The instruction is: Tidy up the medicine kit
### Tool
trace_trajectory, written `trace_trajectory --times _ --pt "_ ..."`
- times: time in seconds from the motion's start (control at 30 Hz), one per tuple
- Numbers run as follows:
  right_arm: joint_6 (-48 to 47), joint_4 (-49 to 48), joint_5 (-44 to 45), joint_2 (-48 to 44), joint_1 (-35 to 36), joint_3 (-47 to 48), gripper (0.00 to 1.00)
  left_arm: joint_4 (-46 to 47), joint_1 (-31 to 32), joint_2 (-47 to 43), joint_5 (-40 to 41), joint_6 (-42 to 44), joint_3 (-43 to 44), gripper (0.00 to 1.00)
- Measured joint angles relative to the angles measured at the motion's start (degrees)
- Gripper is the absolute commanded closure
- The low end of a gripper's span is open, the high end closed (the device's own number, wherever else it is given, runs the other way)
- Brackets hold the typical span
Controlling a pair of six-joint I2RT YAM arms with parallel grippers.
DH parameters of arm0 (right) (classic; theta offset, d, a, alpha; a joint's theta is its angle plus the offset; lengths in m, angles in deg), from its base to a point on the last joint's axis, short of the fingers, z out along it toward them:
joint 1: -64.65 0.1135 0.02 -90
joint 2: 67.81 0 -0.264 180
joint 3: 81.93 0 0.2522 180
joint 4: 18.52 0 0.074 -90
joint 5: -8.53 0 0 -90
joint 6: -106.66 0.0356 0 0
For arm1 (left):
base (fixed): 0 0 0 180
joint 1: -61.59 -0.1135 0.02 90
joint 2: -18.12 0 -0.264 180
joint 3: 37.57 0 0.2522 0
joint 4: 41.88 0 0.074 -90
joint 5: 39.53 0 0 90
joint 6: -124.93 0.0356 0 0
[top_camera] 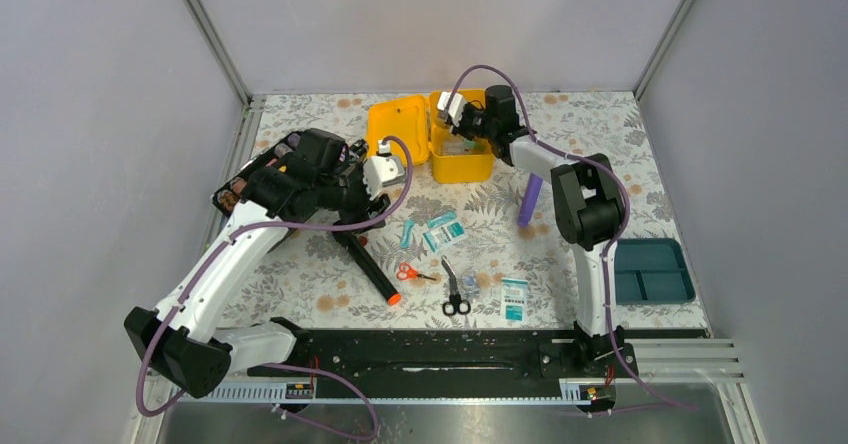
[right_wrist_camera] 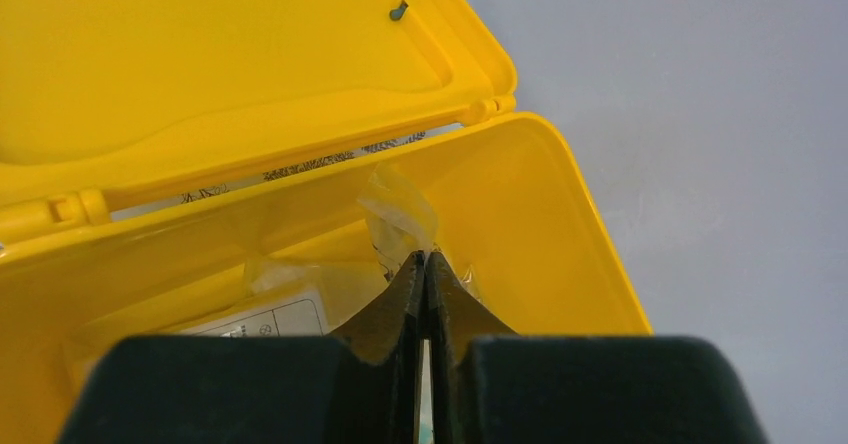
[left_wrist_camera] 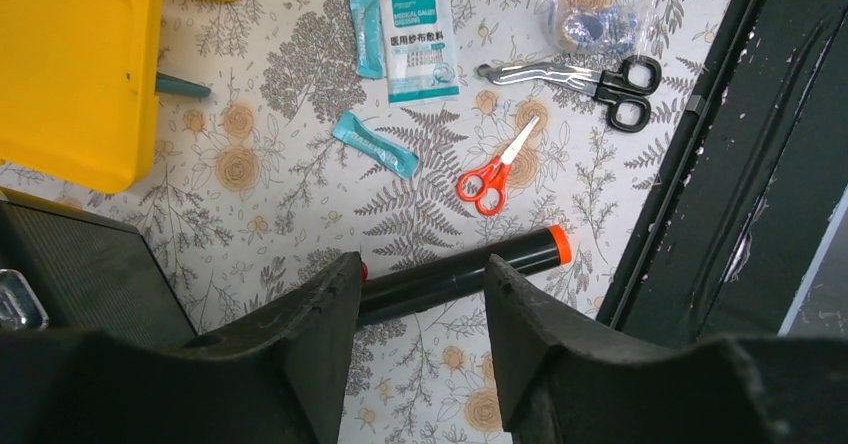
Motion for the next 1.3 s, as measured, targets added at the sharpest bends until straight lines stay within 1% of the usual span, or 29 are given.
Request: trace_trajectory --times 0.2,0.23,0.3,0.37,0.4,0.47,0.57,0.63,0.67,0.7,0.73,0.77,0.8,0.83,1.0,1.07,1.2,1.23,1.3 --pt "-0.92 2.08 0.04 2.23 0.15 3.43 0.95 0.0 -0.24 -0.33 0.0 -0.02 -0.74 0.51" --pt "-1.18 2.45 0.04 2.75 0.2 4.09 0.92 0.0 -0.33 -0.52 0.0 -0.02 -0.74 0.51" --pt "-1.51 3.15 0.07 3.37 0.24 4.68 0.84 -0.02 -0.42 -1.01 0.0 -0.02 -0.74 0.51" --pt "-1.99 4.66 0.07 3.65 0.28 4.85 0.71 -0.04 -0.48 -1.44 0.0 0.0 -0.76 0.51" --pt "-2.34 5.53 0.09 3.65 0.31 4.87 0.66 -0.07 -0.52 -1.64 0.0 0.02 -0.79 0.51" --pt "-3.17 7.54 0.07 3.65 0.31 4.96 0.61 -0.09 -0.7 -1.84 -0.02 0.02 -0.79 0.51" --pt "-4.22 10.38 0.2 3.65 0.31 4.96 0.57 -0.07 -1.09 -1.84 -0.02 0.0 -0.79 0.5" --pt "-4.7 11.96 0.44 3.43 0.31 4.81 0.51 -0.04 -1.2 -1.84 -0.28 0.0 -0.81 0.49" --pt "-4.85 12.48 0.55 3.13 0.31 4.5 0.49 -0.02 -1.22 -1.84 -0.44 0.0 -0.81 0.48" --pt "-5.01 13.31 0.68 2.54 0.31 4.02 0.47 -0.02 -1.25 -1.84 -0.55 0.0 -0.81 0.45" --pt "-5.14 14.12 0.94 1.73 0.33 3.41 0.45 0.0 -1.25 -1.84 -0.7 0.0 -0.81 0.39" --pt "-5.25 14.95 1.14 0.92 0.33 2.91 0.44 0.04 -1.25 -1.84 -0.79 0.02 -0.81 0.35" --pt "-5.31 15.39 1.42 -0.02 0.35 2.43 0.43 0.13 -1.25 -1.84 -0.94 0.0 -0.81 0.12" --pt "-5.29 15.91 1.62 -0.96 0.35 2.01 0.42 0.24 -1.25 -1.84 -1.05 0.13 -0.81 0.02" --pt "-3.28 17.9 3.15 -7.85 0.35 -0.59 0.39 0.42 -1.25 -1.81 -2.08 0.02 -0.81 0.01" --pt "0.37 18.1 4.07 -11.67 0.35 -2.08 0.36 0.55 -1.25 -1.75 -2.25 -0.07 -0.81 0.01" --pt "9.01 18.27 6.45 -20.85 0.35 -6.36 0.24 1.42 -1.25 -1.05 -2.45 -1.03 -0.39 0.01" --pt "11.69 18.82 7.1 -24.48 0.33 -8.26 0.21 1.4 -1.25 -0.66 -2.43 -1.62 0.07 0.01" --pt "15.87 20.37 8.92 -30.25 0.31 -11.04 0.2 1.44 -1.25 0.2 -2.38 -3.65 1.38 0.01"
